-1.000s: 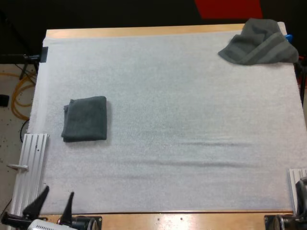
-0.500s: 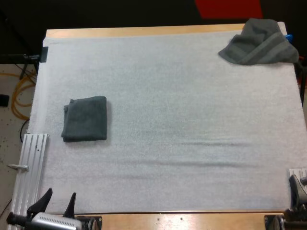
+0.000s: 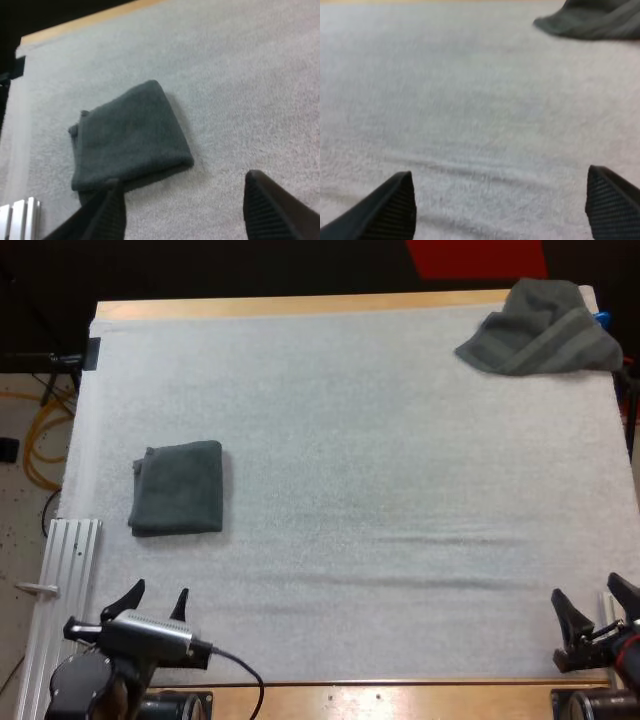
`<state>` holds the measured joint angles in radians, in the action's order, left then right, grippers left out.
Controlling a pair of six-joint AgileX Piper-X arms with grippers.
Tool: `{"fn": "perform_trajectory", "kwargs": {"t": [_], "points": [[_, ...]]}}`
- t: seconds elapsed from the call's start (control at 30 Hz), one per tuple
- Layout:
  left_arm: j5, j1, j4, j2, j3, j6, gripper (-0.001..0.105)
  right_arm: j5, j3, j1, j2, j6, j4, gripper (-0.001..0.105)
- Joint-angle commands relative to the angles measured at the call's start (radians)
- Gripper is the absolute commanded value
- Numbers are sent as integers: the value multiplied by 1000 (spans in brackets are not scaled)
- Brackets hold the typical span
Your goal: Pick towel from pile fold and stack
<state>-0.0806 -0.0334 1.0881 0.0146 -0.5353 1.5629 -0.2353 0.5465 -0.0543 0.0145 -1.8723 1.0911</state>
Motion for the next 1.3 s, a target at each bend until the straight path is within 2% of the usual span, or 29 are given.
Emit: {"fn": "perform_trajectory", "kwargs": {"t": [0.0, 0.4, 1.27], "points": [[-7, 2, -37, 137, 5, 11, 51, -8, 1, -2, 37, -16, -18, 69], [-5, 2, -63, 137, 17, 11, 51, 58, -4, -2, 37, -10, -26, 69], [-5, 2, -63, 137, 17, 11, 51, 59, -4, -2, 37, -10, -26, 69]]}}
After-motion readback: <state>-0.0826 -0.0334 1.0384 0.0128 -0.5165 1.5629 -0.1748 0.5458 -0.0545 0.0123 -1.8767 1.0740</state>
